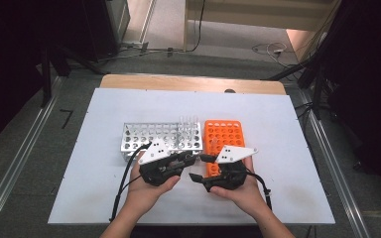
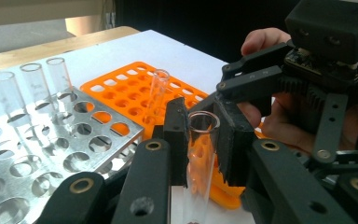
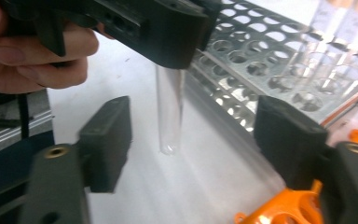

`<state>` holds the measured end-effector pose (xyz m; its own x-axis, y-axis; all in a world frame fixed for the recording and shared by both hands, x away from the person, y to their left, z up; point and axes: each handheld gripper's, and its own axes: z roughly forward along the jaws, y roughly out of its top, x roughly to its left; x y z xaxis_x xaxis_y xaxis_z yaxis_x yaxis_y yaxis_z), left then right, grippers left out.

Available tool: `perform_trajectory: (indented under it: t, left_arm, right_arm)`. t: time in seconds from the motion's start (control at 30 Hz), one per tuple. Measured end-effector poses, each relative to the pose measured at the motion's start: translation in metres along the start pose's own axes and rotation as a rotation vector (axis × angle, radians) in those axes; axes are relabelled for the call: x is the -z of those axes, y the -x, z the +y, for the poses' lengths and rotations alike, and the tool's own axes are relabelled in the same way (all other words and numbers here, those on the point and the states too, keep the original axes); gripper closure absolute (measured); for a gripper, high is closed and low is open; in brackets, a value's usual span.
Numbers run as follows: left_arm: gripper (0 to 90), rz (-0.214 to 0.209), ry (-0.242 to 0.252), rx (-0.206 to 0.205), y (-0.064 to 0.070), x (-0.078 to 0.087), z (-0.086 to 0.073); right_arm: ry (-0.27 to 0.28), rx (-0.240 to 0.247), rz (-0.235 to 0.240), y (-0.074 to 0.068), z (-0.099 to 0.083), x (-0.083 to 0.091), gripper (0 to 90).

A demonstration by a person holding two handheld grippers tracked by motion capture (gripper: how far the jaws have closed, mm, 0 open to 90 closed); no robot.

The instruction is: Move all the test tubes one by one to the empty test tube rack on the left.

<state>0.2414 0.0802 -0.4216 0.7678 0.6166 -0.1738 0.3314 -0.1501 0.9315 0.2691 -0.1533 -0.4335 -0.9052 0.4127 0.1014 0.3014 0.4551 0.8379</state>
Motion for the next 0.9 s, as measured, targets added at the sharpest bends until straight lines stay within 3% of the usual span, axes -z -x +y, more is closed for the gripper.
perform_trajectory:
  t: [0.03,0.13,0.23,0.6,0.9]
  left_arm:
    - [75.2,0.003,0.002,-0.001,-0.001,0.001,0.000]
    - [75.2,0.009,0.007,0.010,-0.004,0.002,0.001]
    - [75.2,0.018,0.013,0.017,-0.006,0.004,0.003]
    - [75.2,0.060,0.037,0.013,-0.019,0.011,0.016]
    - [75.2,0.086,0.061,0.023,-0.034,0.008,0.027]
  right_arm:
    - [0.000,0.000,0.000,0.000,0.000,0.000,21.1]
    - [0.020,-0.026,0.000,0.007,-0.003,0.005,7.0]
    - [0.036,-0.035,0.008,0.011,-0.005,0.010,0.0]
    - [0.079,-0.061,-0.026,0.032,-0.015,0.033,0.0]
    - [0.090,-0.083,-0.065,0.046,-0.028,0.052,0.0]
